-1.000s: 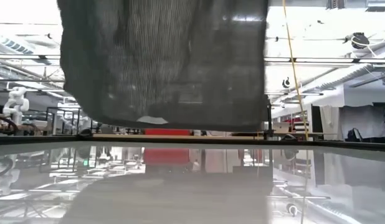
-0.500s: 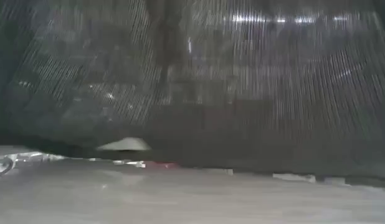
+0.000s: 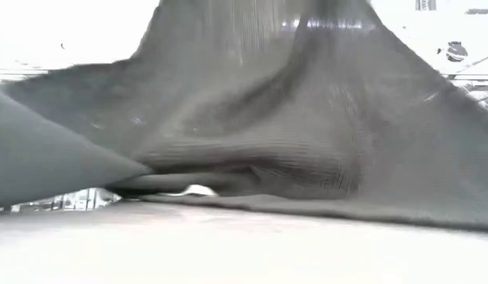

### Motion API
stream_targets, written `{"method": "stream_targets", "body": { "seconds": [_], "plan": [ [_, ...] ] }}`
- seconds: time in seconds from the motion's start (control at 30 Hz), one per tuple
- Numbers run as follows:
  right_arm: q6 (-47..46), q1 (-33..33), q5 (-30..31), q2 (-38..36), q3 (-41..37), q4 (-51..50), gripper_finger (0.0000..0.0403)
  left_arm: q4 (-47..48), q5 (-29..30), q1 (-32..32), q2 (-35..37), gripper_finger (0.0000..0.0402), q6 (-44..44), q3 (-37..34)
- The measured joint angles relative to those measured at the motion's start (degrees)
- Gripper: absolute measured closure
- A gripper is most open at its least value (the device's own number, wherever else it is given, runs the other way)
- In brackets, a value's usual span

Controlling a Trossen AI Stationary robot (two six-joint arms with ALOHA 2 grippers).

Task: Roll towel into tight, uniform cylinder
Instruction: Roll the gray towel

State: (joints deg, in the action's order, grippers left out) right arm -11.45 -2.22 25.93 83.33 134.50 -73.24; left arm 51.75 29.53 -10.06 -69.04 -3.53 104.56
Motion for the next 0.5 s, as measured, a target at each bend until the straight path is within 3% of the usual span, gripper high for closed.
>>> {"method": "stream_targets", "body": {
  "seconds": [0.1, 0.17, 0.23, 0.4, 0.5],
  "plan": [
    [4.69, -3.59, 1.29, 0.82, 0.00, 0.65, 0.0397, -0.44, 1.61, -3.99, -1.08, 0.0400, -2.13, -0.10],
    [5.66, -5.40, -0.09, 1.29, 0.00, 1.55, 0.0397, -1.20, -1.40, -6.06, -1.69, 0.0400, -3.02, -0.12],
    [5.62, -6.35, -4.89, 1.62, -0.02, 3.81, 0.0397, -4.64, -10.12, -7.02, -1.87, 0.0400, -1.96, -0.12],
    [0.32, -5.59, -21.06, 0.68, -0.05, 12.84, 0.0397, -20.59, -39.37, -6.41, -1.02, 0.0400, 8.70, -0.12],
    [-4.17, -3.94, -27.70, -0.52, -0.02, 17.61, 0.0397, -30.61, -47.72, -4.32, -0.95, 0.0400, 15.33, -0.07]
  ]
}}
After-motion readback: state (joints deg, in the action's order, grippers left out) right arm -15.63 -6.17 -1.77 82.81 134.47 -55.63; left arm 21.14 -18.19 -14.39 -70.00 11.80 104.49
